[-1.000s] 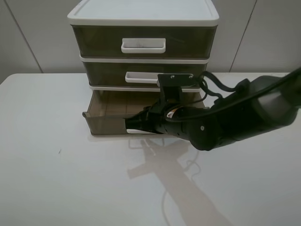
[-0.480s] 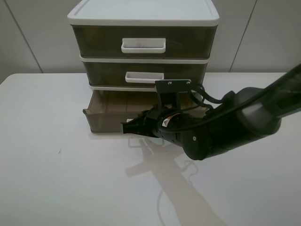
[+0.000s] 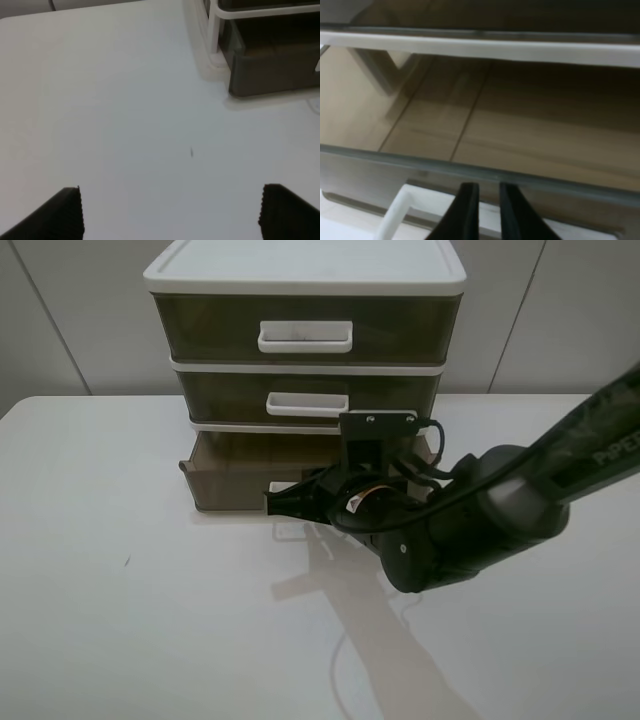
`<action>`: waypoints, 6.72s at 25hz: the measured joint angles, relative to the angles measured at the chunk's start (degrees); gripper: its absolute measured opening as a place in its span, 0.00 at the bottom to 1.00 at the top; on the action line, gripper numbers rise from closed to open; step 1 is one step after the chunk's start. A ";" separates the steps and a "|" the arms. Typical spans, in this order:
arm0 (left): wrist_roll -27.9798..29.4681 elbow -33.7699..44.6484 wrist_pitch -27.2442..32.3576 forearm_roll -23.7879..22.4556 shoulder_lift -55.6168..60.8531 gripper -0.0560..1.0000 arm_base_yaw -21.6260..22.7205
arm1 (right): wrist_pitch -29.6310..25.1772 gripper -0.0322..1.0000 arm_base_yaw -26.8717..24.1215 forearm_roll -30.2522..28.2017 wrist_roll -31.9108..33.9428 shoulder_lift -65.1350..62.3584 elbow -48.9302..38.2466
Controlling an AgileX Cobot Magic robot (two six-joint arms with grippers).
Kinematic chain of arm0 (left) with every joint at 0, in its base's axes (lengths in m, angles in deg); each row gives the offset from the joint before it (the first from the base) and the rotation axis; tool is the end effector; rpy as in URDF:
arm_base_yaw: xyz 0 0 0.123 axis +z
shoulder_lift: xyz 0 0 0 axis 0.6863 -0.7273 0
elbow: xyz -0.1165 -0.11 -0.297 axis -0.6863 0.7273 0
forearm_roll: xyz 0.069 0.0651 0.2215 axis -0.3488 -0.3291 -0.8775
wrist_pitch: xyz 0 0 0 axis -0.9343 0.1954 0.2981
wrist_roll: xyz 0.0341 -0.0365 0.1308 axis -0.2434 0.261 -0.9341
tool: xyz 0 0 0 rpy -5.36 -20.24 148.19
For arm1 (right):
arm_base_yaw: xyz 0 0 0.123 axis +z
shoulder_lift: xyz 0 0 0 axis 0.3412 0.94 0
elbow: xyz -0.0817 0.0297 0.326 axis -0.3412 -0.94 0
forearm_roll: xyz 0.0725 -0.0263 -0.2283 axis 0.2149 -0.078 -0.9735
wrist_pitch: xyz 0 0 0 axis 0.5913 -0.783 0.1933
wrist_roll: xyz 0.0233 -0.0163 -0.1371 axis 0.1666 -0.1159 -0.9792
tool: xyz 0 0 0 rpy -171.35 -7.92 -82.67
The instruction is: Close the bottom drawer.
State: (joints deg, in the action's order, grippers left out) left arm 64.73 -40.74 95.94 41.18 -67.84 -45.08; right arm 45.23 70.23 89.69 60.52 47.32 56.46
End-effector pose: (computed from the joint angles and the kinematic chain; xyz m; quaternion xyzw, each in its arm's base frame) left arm -0.0253 -0.0052 0.2506 0.0595 0.8487 -0.0039 0.5255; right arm 0.2973 0.2807 0.1280 -0.1004 0.8532 0.1747 0.4811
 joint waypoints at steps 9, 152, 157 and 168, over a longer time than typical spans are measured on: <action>0.00 0.00 0.00 0.00 0.00 0.73 0.00 | 5.87 0.05 0.13 1.55 0.00 2.68 0.05; 0.00 0.00 0.00 0.00 0.00 0.73 0.00 | -102.48 0.83 -56.38 -32.73 0.00 -115.86 -13.32; 0.00 0.00 0.00 0.00 0.00 0.73 0.00 | -102.48 0.83 -52.99 -33.39 0.93 -115.86 -13.39; 0.00 0.00 0.00 0.00 0.00 0.73 0.00 | -102.48 0.83 -52.45 -33.45 0.92 -115.86 -13.41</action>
State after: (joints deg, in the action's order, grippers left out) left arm 64.73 -40.74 95.94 41.18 -67.84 -45.08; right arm -57.25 17.77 56.24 61.44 -68.55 43.04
